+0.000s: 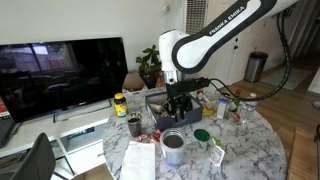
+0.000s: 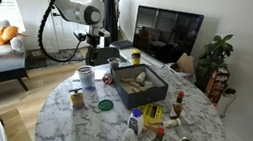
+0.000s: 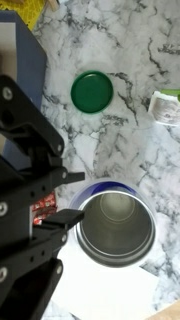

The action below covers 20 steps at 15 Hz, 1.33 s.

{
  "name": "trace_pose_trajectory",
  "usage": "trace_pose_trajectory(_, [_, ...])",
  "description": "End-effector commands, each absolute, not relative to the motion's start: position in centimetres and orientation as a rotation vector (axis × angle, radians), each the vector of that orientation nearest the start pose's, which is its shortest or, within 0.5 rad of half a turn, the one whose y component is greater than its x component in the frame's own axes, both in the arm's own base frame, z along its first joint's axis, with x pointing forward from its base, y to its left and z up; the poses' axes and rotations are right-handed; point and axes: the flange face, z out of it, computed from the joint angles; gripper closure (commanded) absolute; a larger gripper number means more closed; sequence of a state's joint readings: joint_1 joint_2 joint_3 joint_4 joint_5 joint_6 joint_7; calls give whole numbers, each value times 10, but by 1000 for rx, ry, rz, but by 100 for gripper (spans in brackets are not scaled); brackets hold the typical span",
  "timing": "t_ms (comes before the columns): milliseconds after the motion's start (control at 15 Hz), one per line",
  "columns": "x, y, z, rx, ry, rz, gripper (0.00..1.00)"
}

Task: Pick up the clear cup and silver cup together from the blue box and put them on the table, pick up the silver cup and put it in the clear cup, pick up the white packet with a green lid and put it in the silver cup

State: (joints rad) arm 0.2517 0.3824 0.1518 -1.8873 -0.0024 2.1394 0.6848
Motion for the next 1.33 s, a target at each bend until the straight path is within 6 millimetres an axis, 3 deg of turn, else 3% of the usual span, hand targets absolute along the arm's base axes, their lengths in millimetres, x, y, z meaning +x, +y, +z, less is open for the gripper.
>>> trace_pose_trajectory(0, [562,230,300,-3124,411,269,34])
trace_pose_trajectory(267, [531,199,287,-3169,238,423,4])
trace_pose_trajectory(333, [521,191,280,-3167,206,449,1])
trace_pose_trajectory(733, [482,151,230,-3133,87,537,0])
trace_pose_trajectory(1133, [462,142,195,-3058,118,599,0])
trace_pose_trajectory(1267, [457,141,189,-3032,141,614,6])
